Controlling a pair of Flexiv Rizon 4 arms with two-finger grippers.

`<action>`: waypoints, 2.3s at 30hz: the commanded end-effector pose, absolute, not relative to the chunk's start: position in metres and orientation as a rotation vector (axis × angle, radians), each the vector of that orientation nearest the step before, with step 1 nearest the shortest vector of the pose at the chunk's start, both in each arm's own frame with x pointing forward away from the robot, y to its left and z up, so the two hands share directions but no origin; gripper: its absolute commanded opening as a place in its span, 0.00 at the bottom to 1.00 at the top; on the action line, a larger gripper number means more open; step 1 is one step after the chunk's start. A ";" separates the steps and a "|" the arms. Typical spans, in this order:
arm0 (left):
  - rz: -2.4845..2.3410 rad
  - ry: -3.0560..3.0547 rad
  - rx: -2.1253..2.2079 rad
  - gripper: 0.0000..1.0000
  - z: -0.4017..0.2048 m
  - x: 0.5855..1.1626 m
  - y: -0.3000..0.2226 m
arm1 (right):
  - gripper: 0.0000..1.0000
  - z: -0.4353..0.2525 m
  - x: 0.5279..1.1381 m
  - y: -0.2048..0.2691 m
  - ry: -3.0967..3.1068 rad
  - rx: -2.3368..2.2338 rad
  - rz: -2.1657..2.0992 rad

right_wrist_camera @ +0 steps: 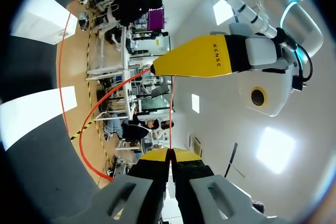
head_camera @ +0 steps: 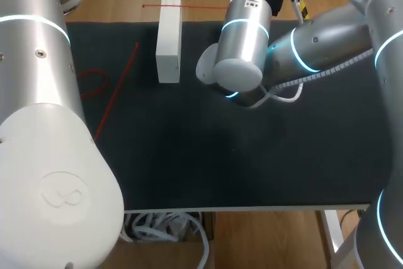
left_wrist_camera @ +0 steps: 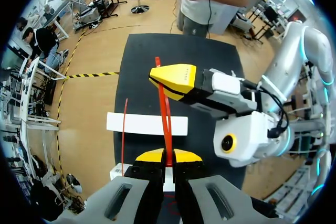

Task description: Grab the tape and strap the tape.

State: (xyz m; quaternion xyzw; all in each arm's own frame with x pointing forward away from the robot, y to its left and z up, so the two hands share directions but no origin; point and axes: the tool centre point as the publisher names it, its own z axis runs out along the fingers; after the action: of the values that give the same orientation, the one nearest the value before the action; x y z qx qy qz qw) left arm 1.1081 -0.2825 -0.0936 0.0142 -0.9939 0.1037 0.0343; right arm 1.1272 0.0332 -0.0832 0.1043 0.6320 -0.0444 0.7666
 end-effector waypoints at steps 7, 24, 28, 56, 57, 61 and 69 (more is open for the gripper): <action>0.303 -3.049 0.043 0.00 -0.091 1.112 -0.285 | 0.00 -0.082 1.131 0.035 1.370 0.233 -0.094; 0.303 -3.049 0.043 0.00 -0.091 1.112 -0.285 | 0.00 -0.079 1.132 0.039 1.348 0.238 -0.090; 0.303 -3.049 0.043 0.00 -0.091 1.112 -0.285 | 0.00 -0.078 1.132 0.036 1.339 0.237 -0.097; 0.303 -3.049 0.043 0.00 -0.091 1.112 -0.285 | 0.00 -0.078 1.127 0.037 1.304 0.273 -0.123; 0.303 -3.049 0.043 0.00 -0.091 1.112 -0.285 | 0.00 -0.078 1.127 0.037 1.303 0.273 -0.123; 0.303 -3.049 0.043 0.00 -0.091 1.112 -0.285 | 0.00 -0.079 1.127 0.038 1.306 0.274 -0.122; 0.303 -3.049 0.043 0.00 -0.091 1.112 -0.285 | 0.00 -0.079 1.126 0.040 1.310 0.274 -0.115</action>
State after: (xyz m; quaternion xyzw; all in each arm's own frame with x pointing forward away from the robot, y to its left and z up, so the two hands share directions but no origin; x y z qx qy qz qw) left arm 1.1081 -0.2824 -0.0937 0.0143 -0.9939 0.1036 0.0343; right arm 1.1273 0.0395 -0.0823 0.1269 0.6036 -0.0529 0.7853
